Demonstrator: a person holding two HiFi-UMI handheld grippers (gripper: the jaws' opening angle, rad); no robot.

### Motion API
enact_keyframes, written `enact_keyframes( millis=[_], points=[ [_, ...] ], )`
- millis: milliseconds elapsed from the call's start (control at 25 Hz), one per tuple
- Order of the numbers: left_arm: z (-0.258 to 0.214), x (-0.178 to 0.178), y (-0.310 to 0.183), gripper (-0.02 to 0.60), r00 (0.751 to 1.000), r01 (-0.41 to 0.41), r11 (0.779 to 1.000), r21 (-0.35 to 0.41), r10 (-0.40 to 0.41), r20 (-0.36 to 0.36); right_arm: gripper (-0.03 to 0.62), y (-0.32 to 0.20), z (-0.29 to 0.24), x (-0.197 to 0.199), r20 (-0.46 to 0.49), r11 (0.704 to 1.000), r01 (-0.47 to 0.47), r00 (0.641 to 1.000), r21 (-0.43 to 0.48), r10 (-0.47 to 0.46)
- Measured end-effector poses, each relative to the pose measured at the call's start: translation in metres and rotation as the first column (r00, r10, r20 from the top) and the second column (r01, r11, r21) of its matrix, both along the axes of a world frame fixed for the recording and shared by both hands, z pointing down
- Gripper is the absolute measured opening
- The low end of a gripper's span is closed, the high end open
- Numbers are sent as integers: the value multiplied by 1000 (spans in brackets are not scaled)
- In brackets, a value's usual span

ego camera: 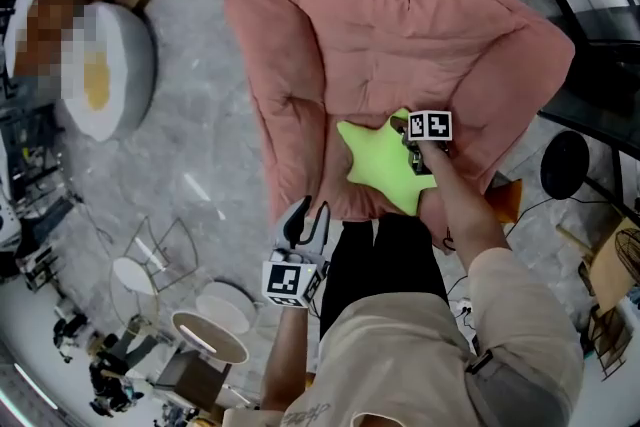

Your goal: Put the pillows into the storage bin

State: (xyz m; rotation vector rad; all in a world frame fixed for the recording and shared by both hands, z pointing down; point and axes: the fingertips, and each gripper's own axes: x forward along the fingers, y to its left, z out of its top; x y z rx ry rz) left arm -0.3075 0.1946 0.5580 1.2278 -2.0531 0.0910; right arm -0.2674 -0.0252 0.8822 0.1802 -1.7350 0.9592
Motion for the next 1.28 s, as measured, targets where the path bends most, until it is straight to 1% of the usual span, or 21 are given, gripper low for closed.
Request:
enact_keyframes(
  millis=[80, 200, 360, 480, 560, 640, 720, 920, 1000, 1080, 1160, 1280],
  points=[
    [5, -1, 7, 141, 1000, 6, 1000, -6, -6, 4, 242, 1, 3, -1, -7, 1000, -11, 1000, -26, 11],
    [9, -2, 15, 141, 1000, 14, 1000, -5, -14, 24, 191, 7, -3, 5, 0, 999, 23, 1000, -23, -23],
    [3, -4, 11, 141, 1000, 9, 999, 36, -10, 30, 172, 18, -28, 14, 78, 997, 69, 994, 21, -71],
    [-6, 1, 7, 141, 999, -23, 997, 69, 21, 33, 166, 34, -49, 22, 125, 996, 79, 989, 37, -83],
    [-10, 3, 4, 141, 998, -52, 995, 91, 48, 46, 160, 48, -65, 25, 157, 992, 112, 980, 52, -119],
    [-16, 5, -2, 140, 994, -90, 989, 117, 83, 69, 156, 59, -81, 32, 178, 986, 145, 971, 85, -159],
    [-28, 7, -6, 141, 988, -131, 981, 144, 117, 99, 152, 69, -98, 42, 189, 981, 150, 967, 119, -171],
    [-48, 16, 14, 137, 976, -192, 965, 177, 169, 137, 149, 99, -137, 76, 205, 975, 130, 964, 182, -167],
    [-52, 20, 26, 137, 972, -208, 961, 183, 181, 152, 149, 106, -151, 90, 216, 973, 107, 965, 204, -151],
    [-54, 25, 39, 135, 965, -228, 957, 178, 197, 174, 146, 109, -166, 101, 234, 973, 62, 965, 222, -115],
    [-52, 32, 51, 135, 953, -262, 951, 165, 229, 196, 146, 109, -183, 110, 258, 970, 12, 963, 242, -76],
    [-45, 44, 60, 135, 938, -320, 933, 163, 288, 192, 143, 107, -215, 120, 323, 959, -60, 946, 276, -33]
  ],
)
